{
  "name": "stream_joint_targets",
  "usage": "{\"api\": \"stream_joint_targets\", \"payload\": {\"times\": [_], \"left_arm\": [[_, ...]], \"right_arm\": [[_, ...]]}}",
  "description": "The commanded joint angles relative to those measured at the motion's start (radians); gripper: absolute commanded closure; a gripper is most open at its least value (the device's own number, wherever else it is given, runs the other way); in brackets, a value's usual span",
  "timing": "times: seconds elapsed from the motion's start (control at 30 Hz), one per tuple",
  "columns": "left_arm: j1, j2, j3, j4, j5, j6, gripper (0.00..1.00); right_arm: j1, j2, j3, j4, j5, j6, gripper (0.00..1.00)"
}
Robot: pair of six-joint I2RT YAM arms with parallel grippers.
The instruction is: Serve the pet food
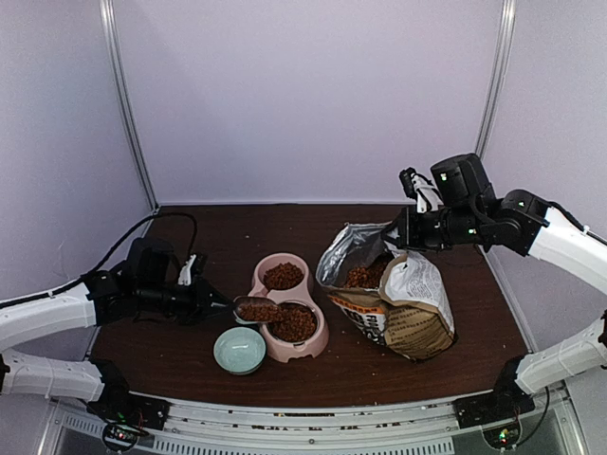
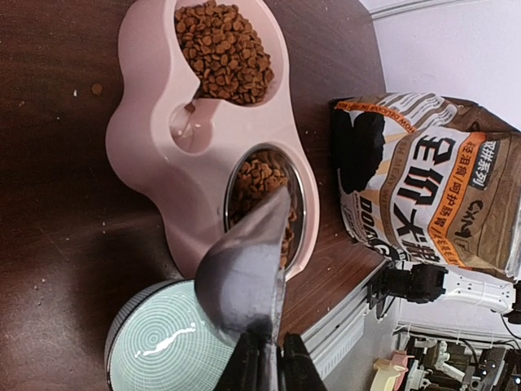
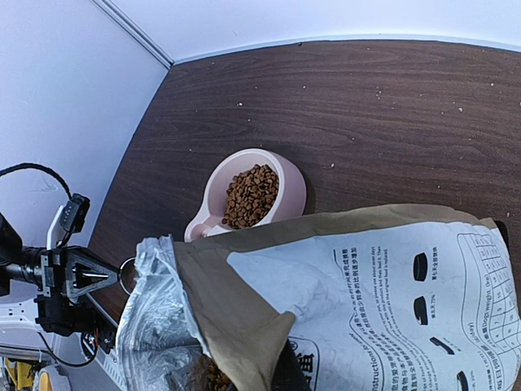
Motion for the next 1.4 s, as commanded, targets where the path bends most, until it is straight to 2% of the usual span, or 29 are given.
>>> {"api": "stream_joint_targets", "payload": {"times": [0.0,0.27,0.73,1.37], "left_arm": [[0.007,0.014,0.058,-0.022,0.008,0.06,1.0],[0.007,0.051,0.115,-0.086,0.012,0.108,1.0],[-0.007,0.113,0.285,-0.298,-0.03,0.256,1.0],[-0.032,0.137,0.406,-0.408,-0.069,0.339,1.0]], "right_arm": [[-0.013,-0.022,0.052,0.083,0.037,-0.015,1.0],[-0.013,-0.024,0.051,0.082,0.037,-0.016,1.0],[-0.017,-0.021,0.051,0.085,0.035,-0.017,1.0],[-0.02,-0.014,0.059,0.082,0.035,-0.019,1.0]]}}
